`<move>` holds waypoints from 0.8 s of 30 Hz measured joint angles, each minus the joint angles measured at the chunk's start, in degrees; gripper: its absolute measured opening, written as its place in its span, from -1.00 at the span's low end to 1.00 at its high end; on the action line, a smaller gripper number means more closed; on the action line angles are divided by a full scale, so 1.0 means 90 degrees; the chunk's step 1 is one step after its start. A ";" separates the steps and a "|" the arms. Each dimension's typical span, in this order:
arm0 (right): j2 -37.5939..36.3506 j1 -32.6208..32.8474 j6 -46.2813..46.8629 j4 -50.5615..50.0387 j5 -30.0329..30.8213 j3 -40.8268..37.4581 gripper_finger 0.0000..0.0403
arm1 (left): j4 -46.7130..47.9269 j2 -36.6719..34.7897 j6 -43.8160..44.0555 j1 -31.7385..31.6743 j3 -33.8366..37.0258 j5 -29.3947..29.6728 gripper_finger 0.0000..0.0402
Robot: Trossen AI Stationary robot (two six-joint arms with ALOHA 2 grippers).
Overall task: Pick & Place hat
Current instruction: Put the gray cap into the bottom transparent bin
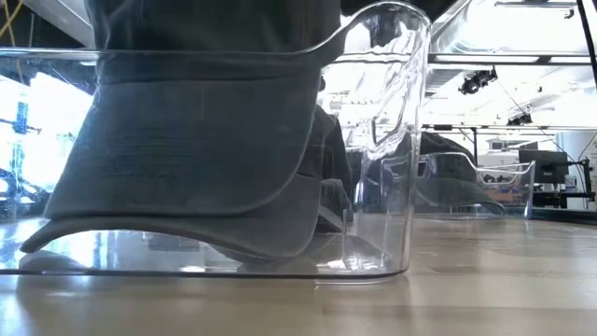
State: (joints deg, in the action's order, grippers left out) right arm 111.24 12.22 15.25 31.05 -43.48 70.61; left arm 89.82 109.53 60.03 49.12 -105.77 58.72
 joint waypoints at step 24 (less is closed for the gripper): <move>-0.0423 0.0346 -0.1701 -0.1568 0.1156 -0.0007 0.55 | -0.6860 -0.3337 -0.3818 -0.1715 0.5328 -0.2237 -1.00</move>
State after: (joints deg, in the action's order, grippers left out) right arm 107.44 15.33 -0.06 16.94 -33.08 70.54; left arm 28.09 79.49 25.67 33.69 -57.82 38.59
